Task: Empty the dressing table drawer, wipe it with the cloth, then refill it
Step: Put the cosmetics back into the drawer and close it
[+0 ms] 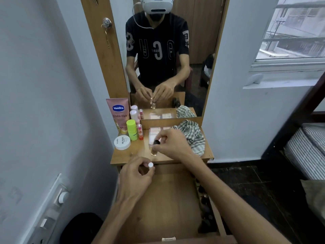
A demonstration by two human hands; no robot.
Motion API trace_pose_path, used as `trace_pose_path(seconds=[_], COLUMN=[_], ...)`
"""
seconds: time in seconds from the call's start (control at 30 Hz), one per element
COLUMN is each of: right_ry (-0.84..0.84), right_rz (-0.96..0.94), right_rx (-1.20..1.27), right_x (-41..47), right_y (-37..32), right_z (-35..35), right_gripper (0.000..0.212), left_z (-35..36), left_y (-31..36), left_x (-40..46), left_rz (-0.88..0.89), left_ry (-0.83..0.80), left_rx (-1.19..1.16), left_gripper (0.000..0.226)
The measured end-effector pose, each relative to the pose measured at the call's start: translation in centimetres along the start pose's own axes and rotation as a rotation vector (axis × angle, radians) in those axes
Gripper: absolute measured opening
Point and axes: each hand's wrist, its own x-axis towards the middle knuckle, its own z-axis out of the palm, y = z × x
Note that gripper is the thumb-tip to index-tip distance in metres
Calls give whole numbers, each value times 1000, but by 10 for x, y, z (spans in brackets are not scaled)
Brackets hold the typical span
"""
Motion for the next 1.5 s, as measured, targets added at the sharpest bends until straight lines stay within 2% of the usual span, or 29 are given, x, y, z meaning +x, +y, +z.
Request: trace_pose_path(seconds=[0.13, 0.3, 0.67, 1.0, 1.13, 1.2, 1.33, 1.5], right_ry=[-124, -215, -159, -136, -112, -88, 32, 131], right_rz=[21, 29, 16, 53, 42, 54, 47, -39], right_rx=[-90, -230, -355, -356, -308, -280, -185, -61], right_x=[-38, -75, -98, -98, -101, -102, -97, -69], right_y=[36, 74, 111, 123, 122, 119, 105, 72], right_z=[-36, -41, -12, 3, 1, -2, -13, -15], right_gripper=[15, 14, 25, 25, 32, 35, 24, 16], left_z=[31, 70, 127, 138, 133, 132, 126, 92], left_y=[14, 28, 34, 24, 24, 25, 26, 28], left_x=[-6, -8, -5, -3, -8, -9, -10, -7], left_rz=[42, 61, 2, -25, -26, -24, 11, 59], left_ry=[-83, -157, -252, -302, -365, -386, -310, -23], left_rx=[-15, 32, 142, 25, -20, -29, -29, -17], left_gripper=[13, 13, 17, 18, 42, 47, 39, 17])
